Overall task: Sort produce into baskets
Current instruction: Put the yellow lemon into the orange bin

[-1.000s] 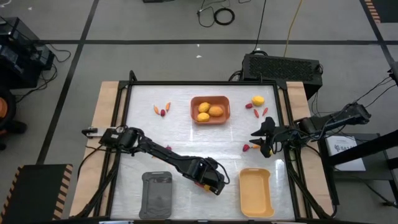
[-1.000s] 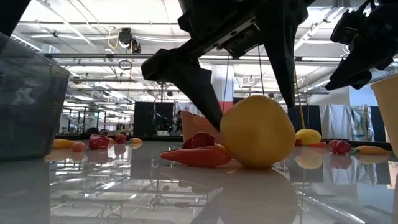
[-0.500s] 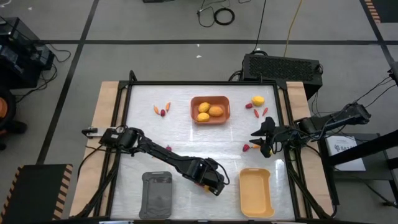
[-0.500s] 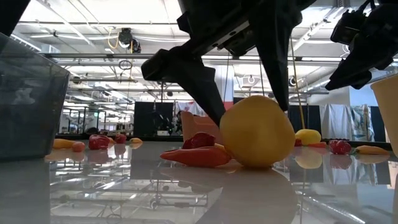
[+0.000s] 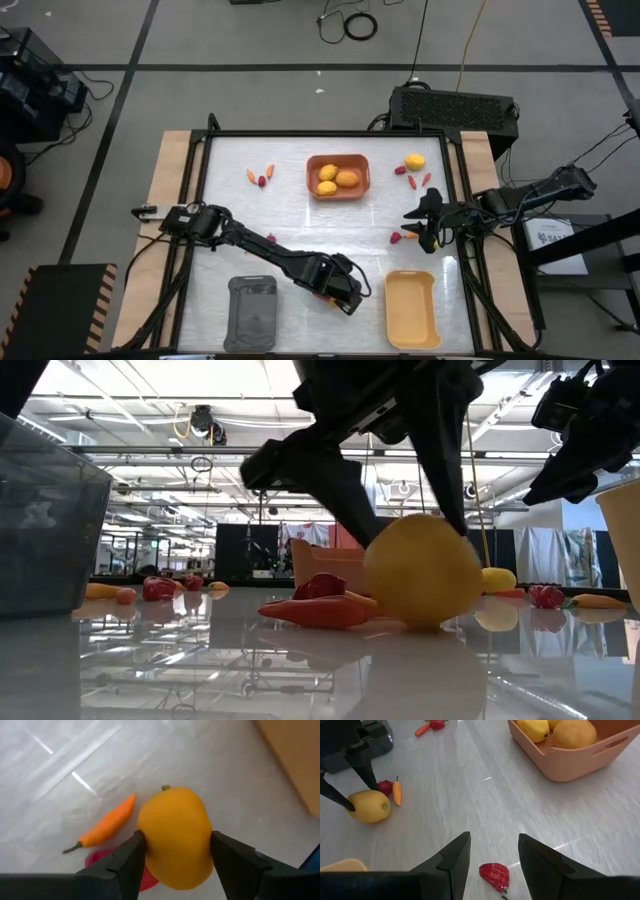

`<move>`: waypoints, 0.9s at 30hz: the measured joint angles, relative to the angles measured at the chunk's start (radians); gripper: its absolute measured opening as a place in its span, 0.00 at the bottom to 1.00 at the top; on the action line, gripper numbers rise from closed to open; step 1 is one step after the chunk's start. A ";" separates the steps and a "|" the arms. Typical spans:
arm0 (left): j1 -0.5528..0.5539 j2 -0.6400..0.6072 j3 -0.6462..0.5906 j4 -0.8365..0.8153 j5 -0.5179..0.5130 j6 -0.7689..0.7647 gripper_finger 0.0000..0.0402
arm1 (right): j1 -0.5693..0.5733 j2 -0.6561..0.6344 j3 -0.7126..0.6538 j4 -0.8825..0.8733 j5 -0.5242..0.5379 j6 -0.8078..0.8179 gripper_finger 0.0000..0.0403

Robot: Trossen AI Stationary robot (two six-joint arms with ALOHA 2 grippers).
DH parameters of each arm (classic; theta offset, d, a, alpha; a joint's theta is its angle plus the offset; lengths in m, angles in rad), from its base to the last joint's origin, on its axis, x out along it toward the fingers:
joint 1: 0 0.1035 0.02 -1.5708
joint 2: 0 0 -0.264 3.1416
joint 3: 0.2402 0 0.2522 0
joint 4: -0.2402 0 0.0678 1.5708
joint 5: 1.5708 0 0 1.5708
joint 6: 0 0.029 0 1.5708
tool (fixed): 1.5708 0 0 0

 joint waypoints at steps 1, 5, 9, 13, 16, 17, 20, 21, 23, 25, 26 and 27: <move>0.004 0.000 0.001 0.003 -0.001 0.010 0.53 | 0.000 0.000 0.000 0.000 0.000 0.000 0.39; 0.021 -0.001 0.002 0.004 -0.001 0.043 0.53 | 0.000 0.000 0.000 0.000 -0.002 0.000 0.39; 0.045 -0.010 0.002 -0.004 -0.007 0.095 0.53 | 0.000 0.000 0.000 0.000 -0.003 0.000 0.39; 0.086 -0.039 0.002 -0.011 -0.072 0.164 0.53 | 0.000 0.000 0.000 -0.001 -0.002 -0.003 0.39; 0.126 -0.076 0.002 -0.016 -0.126 0.227 0.53 | 0.000 0.000 0.000 -0.008 0.000 -0.008 0.39; 0.141 -0.087 0.002 -0.022 -0.149 0.250 0.53 | 0.000 0.002 0.000 -0.007 0.000 -0.013 0.39; 0.198 -0.118 0.002 -0.023 -0.220 0.326 0.53 | 0.000 0.003 0.000 -0.007 0.003 -0.023 0.39; 0.220 -0.125 0.002 -0.019 -0.233 0.349 0.53 | 0.000 0.004 0.000 -0.006 0.007 -0.026 0.39; 0.271 -0.133 0.003 -0.018 -0.244 0.392 0.53 | 0.000 0.006 0.000 -0.005 0.008 -0.040 0.39; 0.325 -0.134 0.003 -0.019 -0.243 0.433 0.53 | 0.000 0.008 0.000 0.000 0.010 -0.051 0.39; 0.353 -0.133 0.003 -0.019 -0.242 0.449 0.53 | 0.000 0.009 0.000 0.000 0.010 -0.054 0.39; 0.378 -0.132 0.003 -0.017 -0.239 0.464 0.53 | 0.000 0.009 0.000 -0.001 0.010 -0.058 0.39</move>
